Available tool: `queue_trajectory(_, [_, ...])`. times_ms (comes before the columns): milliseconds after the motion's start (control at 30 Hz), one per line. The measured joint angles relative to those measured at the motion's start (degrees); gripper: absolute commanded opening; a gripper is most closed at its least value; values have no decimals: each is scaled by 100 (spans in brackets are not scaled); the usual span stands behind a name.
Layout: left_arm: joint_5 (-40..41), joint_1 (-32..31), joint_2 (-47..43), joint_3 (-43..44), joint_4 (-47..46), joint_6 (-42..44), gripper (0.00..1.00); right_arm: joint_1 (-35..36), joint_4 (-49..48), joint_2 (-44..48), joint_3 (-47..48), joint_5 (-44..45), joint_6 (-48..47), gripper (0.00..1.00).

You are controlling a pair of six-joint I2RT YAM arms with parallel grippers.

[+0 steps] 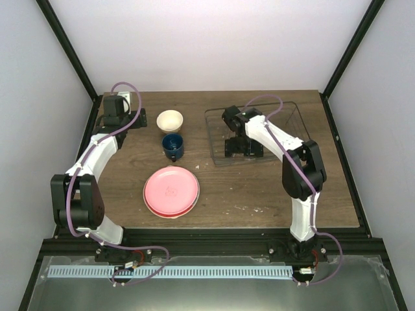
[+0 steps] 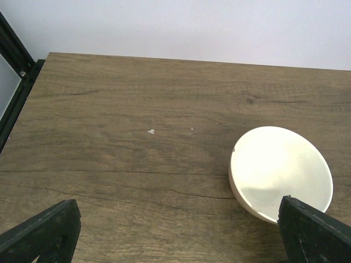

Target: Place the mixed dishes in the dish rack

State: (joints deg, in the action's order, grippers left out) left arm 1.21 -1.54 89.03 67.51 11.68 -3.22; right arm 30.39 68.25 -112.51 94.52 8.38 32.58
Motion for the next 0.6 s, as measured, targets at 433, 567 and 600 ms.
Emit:
queue_trajectory(433, [-22,0,0,0,2,7,100,476,155,385,-479,-387,101,100])
queue_trajectory(567, [-42,0,0,0,2,2,100,686,304,396,-439,-446,90,100])
queue_trajectory(600, [-46,0,0,0,2,2,100,723,378,396,-402,-457,85,100])
